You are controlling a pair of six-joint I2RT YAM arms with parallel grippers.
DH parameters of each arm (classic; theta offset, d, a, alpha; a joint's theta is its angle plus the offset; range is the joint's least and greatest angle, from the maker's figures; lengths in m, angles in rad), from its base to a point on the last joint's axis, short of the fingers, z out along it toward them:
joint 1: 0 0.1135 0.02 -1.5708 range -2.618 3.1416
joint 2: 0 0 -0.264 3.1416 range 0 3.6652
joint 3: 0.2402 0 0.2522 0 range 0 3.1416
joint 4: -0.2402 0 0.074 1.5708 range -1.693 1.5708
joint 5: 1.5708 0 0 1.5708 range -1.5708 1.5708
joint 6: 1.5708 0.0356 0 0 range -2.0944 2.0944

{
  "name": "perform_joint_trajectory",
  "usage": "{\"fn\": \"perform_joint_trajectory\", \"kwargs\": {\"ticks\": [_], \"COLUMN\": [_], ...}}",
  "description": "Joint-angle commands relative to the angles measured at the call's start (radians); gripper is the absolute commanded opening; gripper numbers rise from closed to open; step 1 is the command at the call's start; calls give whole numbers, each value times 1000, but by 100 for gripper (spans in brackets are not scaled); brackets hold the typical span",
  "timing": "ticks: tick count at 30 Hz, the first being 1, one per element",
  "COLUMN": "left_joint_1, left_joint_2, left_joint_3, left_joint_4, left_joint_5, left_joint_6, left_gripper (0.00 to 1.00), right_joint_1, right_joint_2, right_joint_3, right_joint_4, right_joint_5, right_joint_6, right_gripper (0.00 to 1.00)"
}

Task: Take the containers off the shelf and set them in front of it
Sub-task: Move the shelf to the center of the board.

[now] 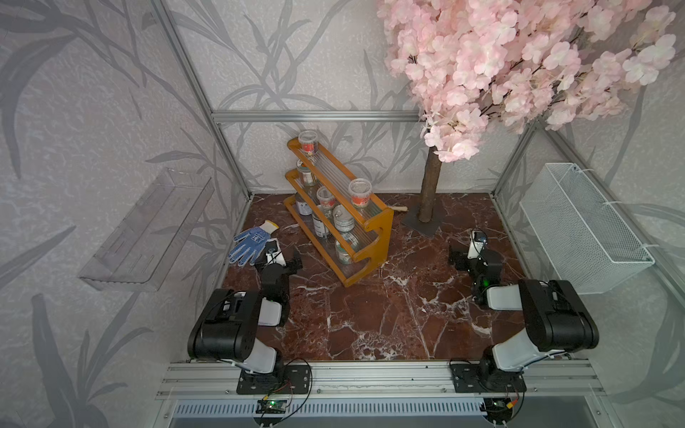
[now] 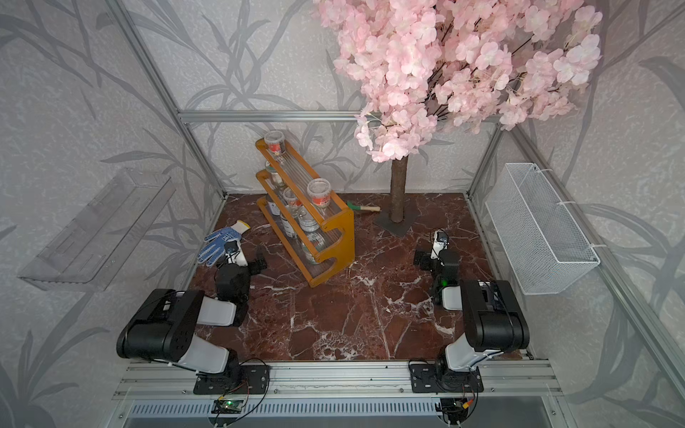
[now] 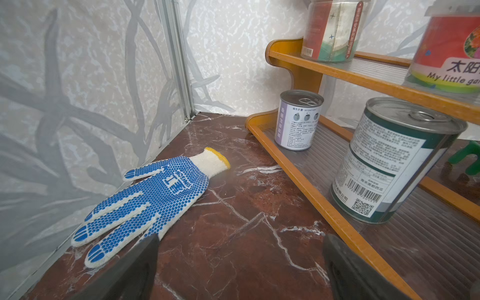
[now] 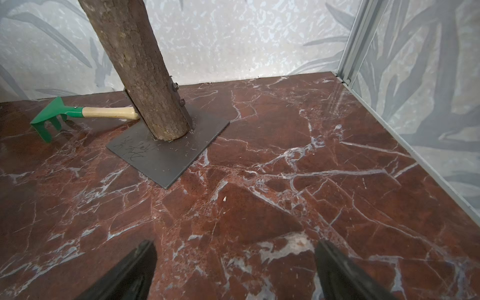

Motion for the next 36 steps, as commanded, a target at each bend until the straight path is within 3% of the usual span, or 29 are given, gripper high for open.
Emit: {"fn": "perform_joint_trajectory", "kwargs": {"ticks": [1,26,30,36], "left_joint_1": [-1,-2,-21,-25], "left_joint_2": [-3,-20,-158,-389], "left_joint_3": [7,0,51,132], "left_joint_4": [21,28,-178,-505], "left_joint_5": [6,27,32,117], "left_joint_6": [14,23,52,7], "left_gripper": [100,100,100,100], "right_joint_1": [1,-9,-9,6], "right_joint_2": [-1,-3,-72,-350], "right_joint_3": [-1,-3,0,16], "right_joint_4": [21,23,-34,-268], "right_joint_5": [1,-21,-16,-36], "right_joint_6": [-9,0,0,27], "right_gripper": [99,99,99,99]}}
